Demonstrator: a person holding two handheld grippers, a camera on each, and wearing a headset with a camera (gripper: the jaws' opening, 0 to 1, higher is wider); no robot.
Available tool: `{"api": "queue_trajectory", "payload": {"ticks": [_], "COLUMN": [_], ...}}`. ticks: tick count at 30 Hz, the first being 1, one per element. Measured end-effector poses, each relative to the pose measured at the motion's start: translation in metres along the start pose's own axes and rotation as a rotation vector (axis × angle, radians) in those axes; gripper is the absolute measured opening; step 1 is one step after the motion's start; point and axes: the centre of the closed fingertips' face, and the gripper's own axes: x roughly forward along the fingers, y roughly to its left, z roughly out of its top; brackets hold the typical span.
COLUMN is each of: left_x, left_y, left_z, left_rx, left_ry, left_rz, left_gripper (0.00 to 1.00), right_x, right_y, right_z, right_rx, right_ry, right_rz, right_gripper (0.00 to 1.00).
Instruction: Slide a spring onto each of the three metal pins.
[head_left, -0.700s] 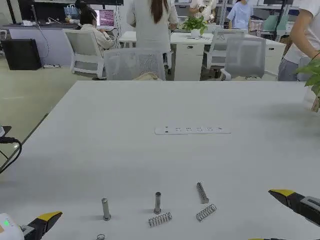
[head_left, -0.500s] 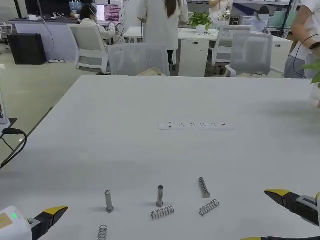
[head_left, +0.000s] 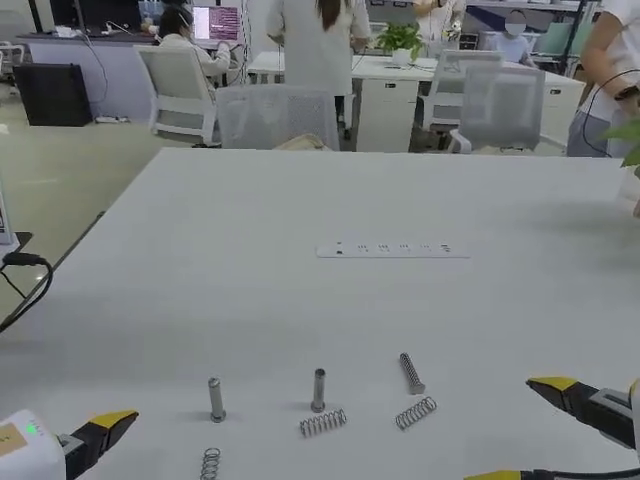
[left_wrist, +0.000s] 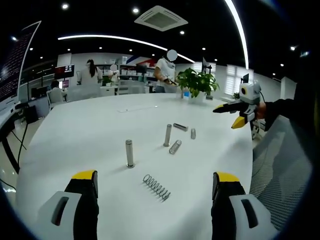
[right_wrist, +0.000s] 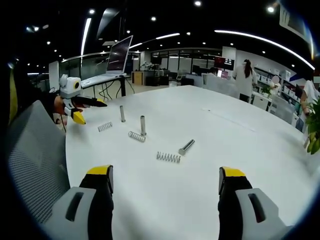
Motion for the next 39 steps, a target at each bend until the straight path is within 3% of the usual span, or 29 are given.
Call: {"api": "queue_trajectory", "payload": {"ticks": [39], "left_x": [-0.0014], "left_y": [0.0018], "left_z": [-0.0015], "left_rx": [0.005], "left_ry": [0.007], "left_rz": [0.0], "left_gripper": [0.91], "right_x": [0.0011], "right_y": [-0.0007], "right_z": [-0.002], "right_rx": [-0.013], "right_ry": [0.024], "right_rz": [0.008], "right_gripper": [0.83]}}
